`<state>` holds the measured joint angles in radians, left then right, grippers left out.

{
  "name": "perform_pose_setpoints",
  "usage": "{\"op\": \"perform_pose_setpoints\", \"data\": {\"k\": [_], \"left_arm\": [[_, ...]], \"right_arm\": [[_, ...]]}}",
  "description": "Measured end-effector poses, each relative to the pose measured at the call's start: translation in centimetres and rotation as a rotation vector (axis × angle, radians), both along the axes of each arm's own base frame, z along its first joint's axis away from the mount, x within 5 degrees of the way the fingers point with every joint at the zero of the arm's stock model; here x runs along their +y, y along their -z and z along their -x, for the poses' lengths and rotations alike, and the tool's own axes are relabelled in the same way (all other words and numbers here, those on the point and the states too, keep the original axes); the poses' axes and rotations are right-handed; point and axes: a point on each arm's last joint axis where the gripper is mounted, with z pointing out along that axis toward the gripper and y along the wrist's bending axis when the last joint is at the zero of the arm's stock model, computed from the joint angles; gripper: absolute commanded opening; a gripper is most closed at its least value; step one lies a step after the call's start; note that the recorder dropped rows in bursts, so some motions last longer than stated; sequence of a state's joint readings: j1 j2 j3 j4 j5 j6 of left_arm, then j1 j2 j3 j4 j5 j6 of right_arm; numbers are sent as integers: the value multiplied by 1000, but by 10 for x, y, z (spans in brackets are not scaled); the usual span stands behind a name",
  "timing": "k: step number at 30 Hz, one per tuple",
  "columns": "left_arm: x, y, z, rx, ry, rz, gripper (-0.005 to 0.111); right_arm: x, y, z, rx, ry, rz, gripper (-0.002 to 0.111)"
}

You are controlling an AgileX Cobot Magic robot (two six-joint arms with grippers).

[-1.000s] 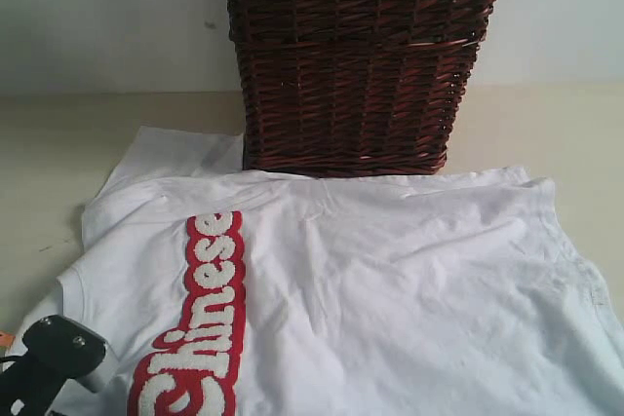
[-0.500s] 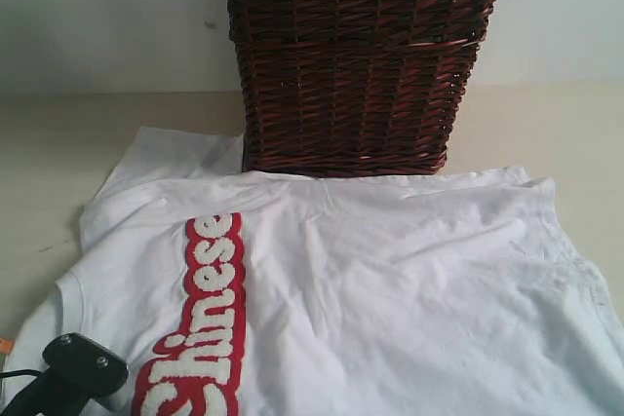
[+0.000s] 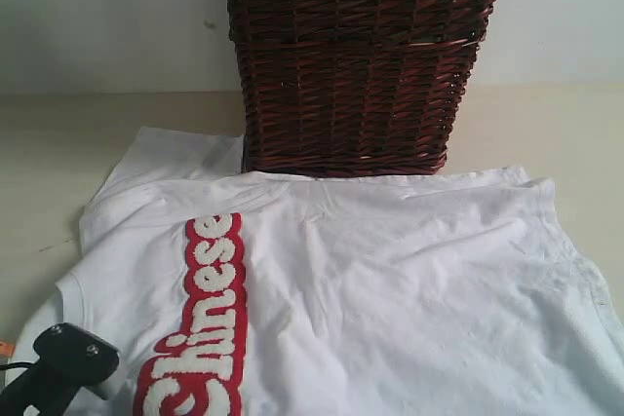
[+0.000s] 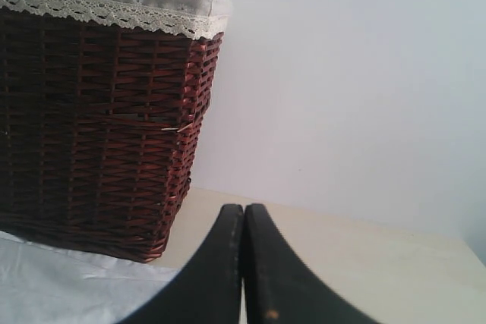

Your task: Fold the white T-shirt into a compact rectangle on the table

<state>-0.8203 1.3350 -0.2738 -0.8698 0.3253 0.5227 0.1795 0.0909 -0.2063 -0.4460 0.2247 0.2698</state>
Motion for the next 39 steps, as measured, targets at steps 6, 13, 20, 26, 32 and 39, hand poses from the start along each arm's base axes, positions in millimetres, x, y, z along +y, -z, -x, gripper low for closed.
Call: {"op": "perform_pose_setpoints", "data": {"k": [6, 13, 20, 26, 32, 39], "left_arm": [[2, -20, 7, -34, 27, 92, 0], [5, -32, 26, 72, 117, 143, 0], [4, -34, 33, 146, 129, 161, 0], [4, -34, 32, 165, 90, 165, 27], [4, -34, 33, 189, 54, 175, 70], [4, -30, 12, 32, -191, 232, 39]], "right_arm": [[0, 0, 0, 0, 0, 0, 0], [0, 0, 0, 0, 0, 0, 0], [0, 0, 0, 0, 0, 0, 0], [0, 0, 0, 0, 0, 0, 0], [0, 0, 0, 0, 0, 0, 0], [0, 0, 0, 0, 0, 0, 0]]}}
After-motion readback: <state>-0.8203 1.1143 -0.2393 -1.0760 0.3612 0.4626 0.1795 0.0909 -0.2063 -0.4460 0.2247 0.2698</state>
